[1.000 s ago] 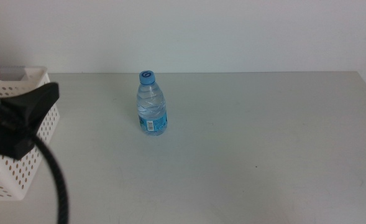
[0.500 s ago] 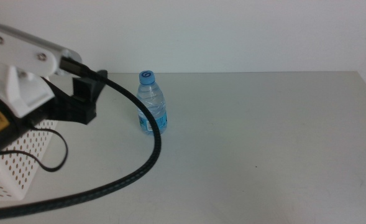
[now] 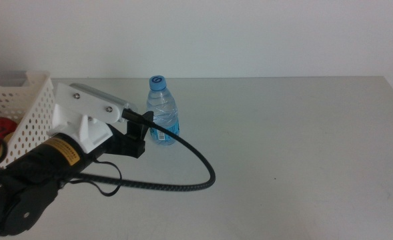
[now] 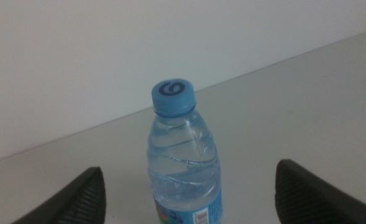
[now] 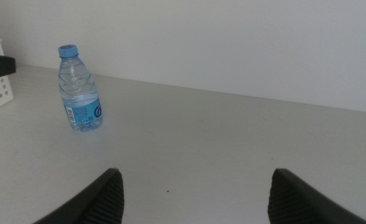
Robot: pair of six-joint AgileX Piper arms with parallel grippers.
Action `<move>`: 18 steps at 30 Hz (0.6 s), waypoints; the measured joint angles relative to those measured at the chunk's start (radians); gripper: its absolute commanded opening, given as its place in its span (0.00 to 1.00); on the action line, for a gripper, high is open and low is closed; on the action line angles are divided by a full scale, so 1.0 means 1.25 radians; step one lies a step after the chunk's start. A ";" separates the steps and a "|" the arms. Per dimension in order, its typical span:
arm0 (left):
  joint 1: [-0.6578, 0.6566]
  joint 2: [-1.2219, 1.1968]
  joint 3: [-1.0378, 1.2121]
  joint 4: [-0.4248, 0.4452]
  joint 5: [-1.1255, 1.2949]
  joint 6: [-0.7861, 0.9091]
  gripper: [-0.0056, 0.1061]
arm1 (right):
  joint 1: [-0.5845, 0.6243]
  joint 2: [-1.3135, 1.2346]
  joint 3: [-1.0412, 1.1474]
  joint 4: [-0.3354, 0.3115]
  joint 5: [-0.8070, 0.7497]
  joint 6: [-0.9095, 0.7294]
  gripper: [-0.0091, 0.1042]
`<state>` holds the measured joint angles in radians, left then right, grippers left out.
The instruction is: Use arms to grab the bottles and put them into the dustbin to the left of the table.
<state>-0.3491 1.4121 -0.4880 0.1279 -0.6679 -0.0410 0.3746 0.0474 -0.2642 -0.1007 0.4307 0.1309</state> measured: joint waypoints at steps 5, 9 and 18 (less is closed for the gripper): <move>0.000 0.122 -0.070 0.001 -0.037 -0.013 0.89 | 0.000 0.000 0.000 0.000 0.000 0.000 0.60; 0.000 0.206 -0.131 0.001 -0.043 -0.022 0.89 | 0.000 0.000 0.000 0.000 0.000 0.000 0.60; 0.000 0.372 -0.241 0.001 -0.094 -0.026 0.89 | 0.000 0.000 0.000 0.000 0.000 0.000 0.60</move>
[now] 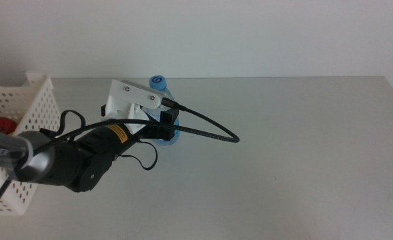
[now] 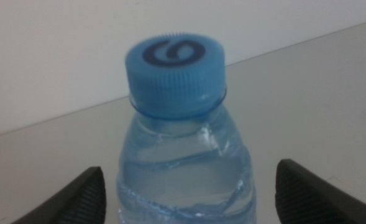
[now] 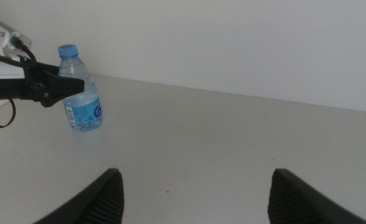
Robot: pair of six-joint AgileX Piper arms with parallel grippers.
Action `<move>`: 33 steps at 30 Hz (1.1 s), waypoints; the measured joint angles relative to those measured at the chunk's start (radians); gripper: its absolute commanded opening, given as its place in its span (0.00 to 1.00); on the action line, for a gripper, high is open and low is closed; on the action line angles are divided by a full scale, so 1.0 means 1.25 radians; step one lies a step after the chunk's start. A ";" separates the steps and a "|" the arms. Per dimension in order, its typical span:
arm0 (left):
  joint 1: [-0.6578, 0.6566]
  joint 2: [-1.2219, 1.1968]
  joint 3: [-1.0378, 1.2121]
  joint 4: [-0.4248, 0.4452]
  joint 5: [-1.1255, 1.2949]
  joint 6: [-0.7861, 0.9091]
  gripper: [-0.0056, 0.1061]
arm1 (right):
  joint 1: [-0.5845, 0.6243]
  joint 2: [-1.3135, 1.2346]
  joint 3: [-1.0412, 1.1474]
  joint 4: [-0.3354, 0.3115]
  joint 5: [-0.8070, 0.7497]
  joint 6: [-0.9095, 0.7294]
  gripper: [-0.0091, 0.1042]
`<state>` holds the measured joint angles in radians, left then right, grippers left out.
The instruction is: Use arms to grab the bottles and put them into the dustbin to the left of the table.
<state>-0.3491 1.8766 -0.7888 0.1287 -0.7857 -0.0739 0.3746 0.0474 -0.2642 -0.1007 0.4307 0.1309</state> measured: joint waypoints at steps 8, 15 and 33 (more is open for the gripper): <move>0.000 0.107 -0.034 -0.014 -0.092 -0.010 0.87 | 0.000 0.000 0.000 0.000 0.000 0.000 0.60; 0.000 0.153 -0.046 -0.015 -0.173 -0.009 0.46 | 0.000 0.000 0.000 0.000 0.000 0.000 0.60; 0.037 -0.222 -0.123 0.094 0.504 -0.179 0.03 | 0.000 0.000 0.000 0.000 0.000 0.000 0.60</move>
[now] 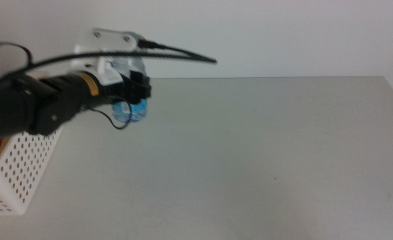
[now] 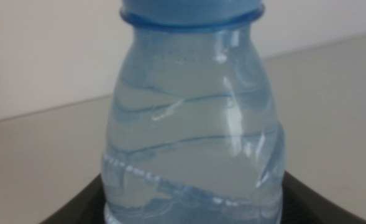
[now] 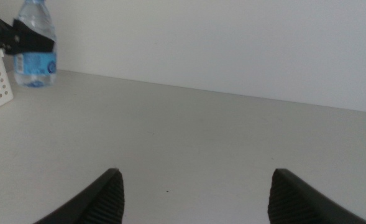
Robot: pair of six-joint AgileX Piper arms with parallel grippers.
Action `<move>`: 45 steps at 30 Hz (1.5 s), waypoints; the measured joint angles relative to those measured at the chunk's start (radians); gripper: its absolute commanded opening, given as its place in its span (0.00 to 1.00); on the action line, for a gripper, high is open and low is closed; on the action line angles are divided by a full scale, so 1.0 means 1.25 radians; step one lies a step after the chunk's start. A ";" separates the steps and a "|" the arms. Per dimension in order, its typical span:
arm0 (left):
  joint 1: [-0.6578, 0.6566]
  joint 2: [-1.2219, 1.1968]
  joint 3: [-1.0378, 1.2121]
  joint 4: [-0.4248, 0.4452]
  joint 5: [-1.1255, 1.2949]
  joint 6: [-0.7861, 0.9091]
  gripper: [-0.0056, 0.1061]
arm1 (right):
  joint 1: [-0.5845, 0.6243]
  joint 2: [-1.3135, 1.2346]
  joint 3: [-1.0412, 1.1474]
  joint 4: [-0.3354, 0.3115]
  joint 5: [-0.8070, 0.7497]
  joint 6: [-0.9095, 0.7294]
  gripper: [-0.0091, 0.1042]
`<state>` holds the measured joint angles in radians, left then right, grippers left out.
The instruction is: Use arms to grab the bottles and put them into the dustbin to the left of the table.
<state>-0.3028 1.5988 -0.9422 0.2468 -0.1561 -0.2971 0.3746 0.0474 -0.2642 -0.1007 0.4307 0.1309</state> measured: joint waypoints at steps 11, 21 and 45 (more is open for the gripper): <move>0.232 -0.121 -0.317 -0.059 0.737 0.285 0.03 | 0.000 0.000 0.000 0.000 0.000 0.000 0.60; 0.418 -0.052 -0.398 -0.256 0.897 0.523 0.03 | 0.000 0.000 0.000 0.000 0.000 0.000 0.60; 0.477 0.202 -0.404 -0.234 0.830 0.541 0.76 | 0.000 0.000 0.000 0.000 0.000 0.000 0.60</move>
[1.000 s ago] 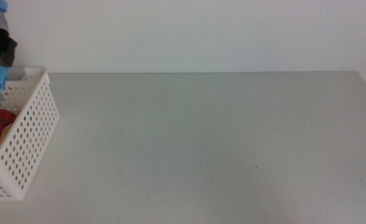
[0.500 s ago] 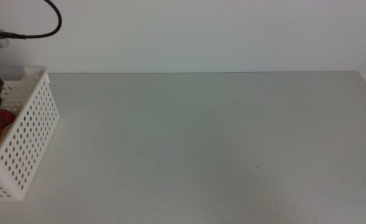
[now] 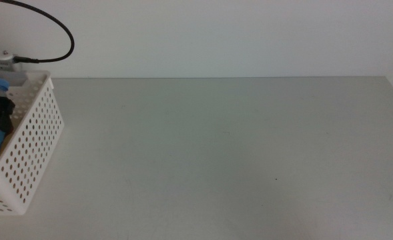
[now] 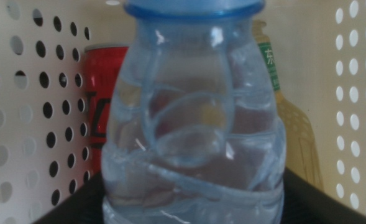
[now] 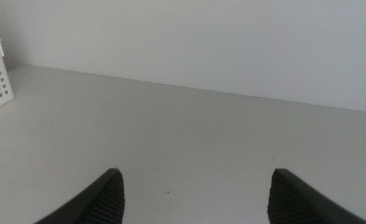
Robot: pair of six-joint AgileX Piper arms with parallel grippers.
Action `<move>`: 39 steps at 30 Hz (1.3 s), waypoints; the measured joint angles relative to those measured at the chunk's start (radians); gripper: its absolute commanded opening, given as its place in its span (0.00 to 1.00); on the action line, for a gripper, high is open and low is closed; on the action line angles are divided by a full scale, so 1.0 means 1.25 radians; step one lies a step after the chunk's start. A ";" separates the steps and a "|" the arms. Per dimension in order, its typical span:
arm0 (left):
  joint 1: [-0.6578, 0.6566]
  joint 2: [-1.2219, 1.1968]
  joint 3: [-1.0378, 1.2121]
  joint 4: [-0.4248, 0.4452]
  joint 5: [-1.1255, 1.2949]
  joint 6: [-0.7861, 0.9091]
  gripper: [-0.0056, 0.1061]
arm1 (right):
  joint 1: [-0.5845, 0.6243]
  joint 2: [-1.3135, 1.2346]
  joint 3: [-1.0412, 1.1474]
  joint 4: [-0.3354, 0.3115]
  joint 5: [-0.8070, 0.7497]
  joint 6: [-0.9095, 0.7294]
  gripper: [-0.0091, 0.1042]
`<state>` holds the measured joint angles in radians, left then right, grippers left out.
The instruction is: Use arms to grab the bottles and put them into the dustbin to the left of the table.
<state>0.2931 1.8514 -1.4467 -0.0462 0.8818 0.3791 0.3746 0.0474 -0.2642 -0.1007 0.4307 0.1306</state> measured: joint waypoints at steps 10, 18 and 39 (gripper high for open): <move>-0.027 -0.029 -0.021 -0.004 0.026 -0.010 0.89 | 0.000 0.001 0.000 0.000 0.000 0.000 0.60; -0.085 -0.161 -0.034 -0.009 0.067 -0.089 0.87 | 0.000 0.001 0.000 0.000 0.000 0.000 0.60; -0.296 -0.668 0.263 0.018 -0.074 -0.194 0.87 | 0.000 0.001 0.000 0.000 0.000 0.000 0.60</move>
<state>-0.0770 1.0163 -1.1174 -0.0235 0.7889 0.1370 0.3746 0.0485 -0.2642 -0.1007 0.4307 0.1306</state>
